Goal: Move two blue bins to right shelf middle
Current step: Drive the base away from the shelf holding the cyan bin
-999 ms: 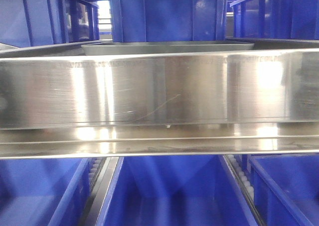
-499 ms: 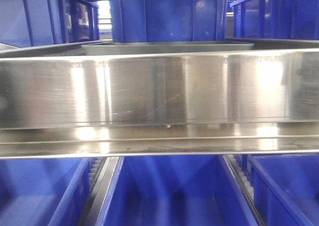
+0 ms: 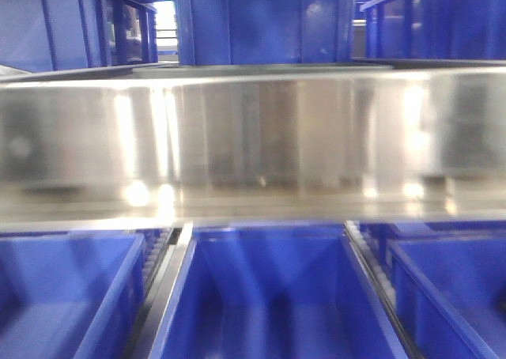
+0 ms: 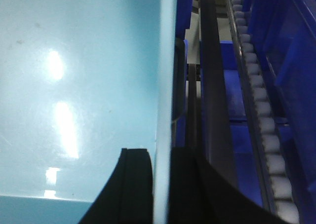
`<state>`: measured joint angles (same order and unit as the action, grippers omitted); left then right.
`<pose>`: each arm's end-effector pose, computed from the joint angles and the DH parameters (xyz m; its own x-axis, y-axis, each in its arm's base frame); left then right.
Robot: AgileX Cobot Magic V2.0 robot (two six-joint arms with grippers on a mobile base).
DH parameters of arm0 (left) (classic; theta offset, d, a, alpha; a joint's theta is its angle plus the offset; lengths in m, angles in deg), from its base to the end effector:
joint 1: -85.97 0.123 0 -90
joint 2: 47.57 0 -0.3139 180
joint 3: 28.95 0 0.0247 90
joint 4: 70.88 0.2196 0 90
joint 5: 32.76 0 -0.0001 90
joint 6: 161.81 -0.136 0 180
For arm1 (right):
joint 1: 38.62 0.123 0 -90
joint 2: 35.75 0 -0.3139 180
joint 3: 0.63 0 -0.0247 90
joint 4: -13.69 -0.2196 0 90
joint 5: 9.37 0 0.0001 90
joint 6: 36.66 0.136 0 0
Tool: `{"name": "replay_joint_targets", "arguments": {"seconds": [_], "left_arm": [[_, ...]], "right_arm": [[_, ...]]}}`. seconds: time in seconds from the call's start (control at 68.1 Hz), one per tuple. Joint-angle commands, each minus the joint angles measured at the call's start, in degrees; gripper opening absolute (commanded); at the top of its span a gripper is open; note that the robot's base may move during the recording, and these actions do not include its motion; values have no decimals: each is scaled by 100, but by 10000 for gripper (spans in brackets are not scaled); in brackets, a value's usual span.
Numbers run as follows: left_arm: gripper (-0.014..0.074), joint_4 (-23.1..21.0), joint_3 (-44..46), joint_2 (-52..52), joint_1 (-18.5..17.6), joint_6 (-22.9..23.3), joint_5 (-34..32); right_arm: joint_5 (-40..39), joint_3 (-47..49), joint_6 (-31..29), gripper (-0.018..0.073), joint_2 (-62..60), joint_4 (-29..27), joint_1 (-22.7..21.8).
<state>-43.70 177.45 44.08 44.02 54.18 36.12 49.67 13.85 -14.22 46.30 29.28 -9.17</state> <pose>0.2543 -0.1506 0.4691 -0.6059 0.0208 -0.7953 0.1191 0.9908 -0.0649 0.2397 0.0994 0.4633 -0.5697 -0.0462 -0.8206 -0.1805 0.9811 0.0701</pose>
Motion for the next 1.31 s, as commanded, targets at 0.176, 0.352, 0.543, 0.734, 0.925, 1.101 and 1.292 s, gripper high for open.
{"name": "replay_joint_targets", "arguments": {"seconds": [0.176,0.352,0.543,0.734,0.925,1.101,1.292], "left_arm": [[-111,342,110,-143,4,42,-292],[-111,342,110,-143,4,42,-292],[-111,342,110,-143,4,42,-292],[-111,342,110,-143,4,42,-292],[-111,342,110,-143,4,42,-292],[-111,342,110,-143,4,42,-292],[-111,342,110,-143,4,42,-292]], "right_arm": [[-727,128,-94,-166,-120,263,-6],[-727,128,-94,-166,-120,263,-6],[-727,128,-94,-166,-120,263,-6],[-727,128,-94,-166,-120,263,-6],[-727,128,-94,-166,-120,263,-6],[-727,128,-94,-166,-120,263,-6],[-727,128,-94,-166,-120,263,-6]]}}
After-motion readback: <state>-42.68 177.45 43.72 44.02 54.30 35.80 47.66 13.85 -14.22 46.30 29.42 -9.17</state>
